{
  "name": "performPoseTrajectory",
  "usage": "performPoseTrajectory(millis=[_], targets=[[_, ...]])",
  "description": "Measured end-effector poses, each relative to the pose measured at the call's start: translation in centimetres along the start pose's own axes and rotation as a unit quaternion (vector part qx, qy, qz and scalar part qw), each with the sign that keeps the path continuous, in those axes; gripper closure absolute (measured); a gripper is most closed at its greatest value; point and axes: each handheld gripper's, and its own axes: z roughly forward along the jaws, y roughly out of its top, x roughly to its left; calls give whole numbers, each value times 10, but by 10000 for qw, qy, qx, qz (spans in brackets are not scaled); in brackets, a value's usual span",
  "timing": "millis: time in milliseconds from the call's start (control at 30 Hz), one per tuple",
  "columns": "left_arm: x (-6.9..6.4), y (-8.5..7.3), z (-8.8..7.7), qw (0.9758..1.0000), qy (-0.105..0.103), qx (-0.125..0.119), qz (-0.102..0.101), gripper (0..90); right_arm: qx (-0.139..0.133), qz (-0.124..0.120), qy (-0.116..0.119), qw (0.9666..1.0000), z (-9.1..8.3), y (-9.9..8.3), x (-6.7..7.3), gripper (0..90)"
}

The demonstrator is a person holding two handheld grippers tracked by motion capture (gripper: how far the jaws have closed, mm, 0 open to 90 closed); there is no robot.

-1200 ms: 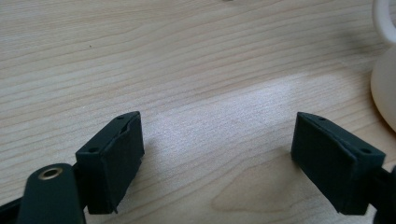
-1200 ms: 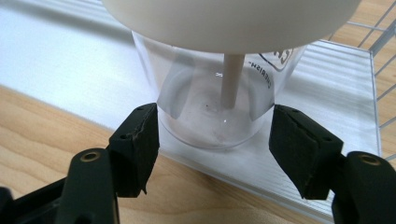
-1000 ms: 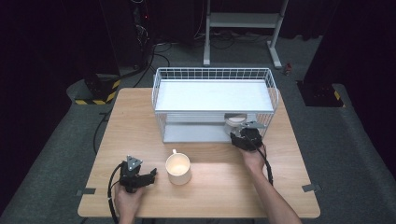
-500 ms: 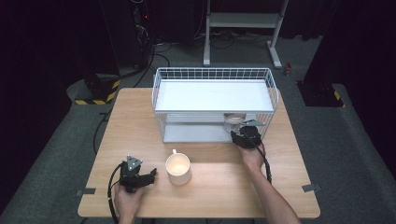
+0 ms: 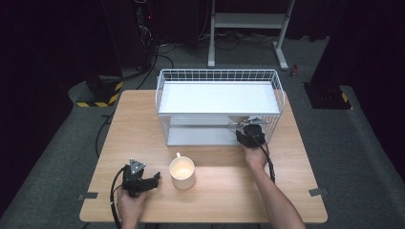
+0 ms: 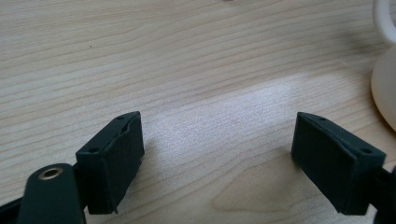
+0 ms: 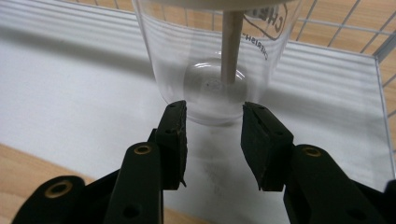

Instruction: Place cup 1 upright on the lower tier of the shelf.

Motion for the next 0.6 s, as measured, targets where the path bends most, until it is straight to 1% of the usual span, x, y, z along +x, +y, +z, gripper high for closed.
performPoseTrajectory(millis=[33,67,100,167,200,233,267,300,333,367,400,433,467,500,533,567,600], targets=[[0,0,0,10000,0,0,0,174,0,0,0,10000,0,0,0,608],[0,0,0,10000,-1,0,-1,174,-105,-133,-37,9998,1,3,-1,614],[0,0,0,10000,-5,7,7,174,-163,-183,-23,9997,3,4,-2,615],[0,0,0,10000,0,-2,-2,174,-161,-218,-30,9996,4,4,-2,618],[0,0,0,10000,-5,5,6,174,-96,-199,-55,9997,6,4,-1,619],[0,0,0,10000,-5,6,6,174,66,36,-77,9999,5,3,2,619],[0,0,0,10000,0,0,1,174,45,2,-86,10000,7,3,1,620],[0,0,0,10000,0,0,1,174,-15,-153,-159,9998,9,4,-1,620],[0,0,0,10000,-5,6,7,174,-48,-159,-130,9998,9,5,0,618],[0,0,0,10000,0,1,1,174,170,237,-82,9995,6,4,6,616],[0,0,0,10000,0,0,1,174,-89,-219,-99,9997,8,5,1,611],[0,0,0,10000,1,0,0,174,-91,-245,-126,9996,7,4,2,600],[0,0,0,10000,2,1,2,174,-102,-240,-93,9996,5,4,2,585],[0,0,0,10000,1,1,1,174,-65,-181,-90,9998,4,3,3,568],[0,0,0,10000,1,0,2,174,-121,-237,-5,9996,3,2,2,550],[0,0,0,10000,2,-1,0,174,-84,-214,45,9997,1,2,1,531],[0,0,0,10000,3,0,2,174,16,-111,91,9999,-1,1,2,506]])
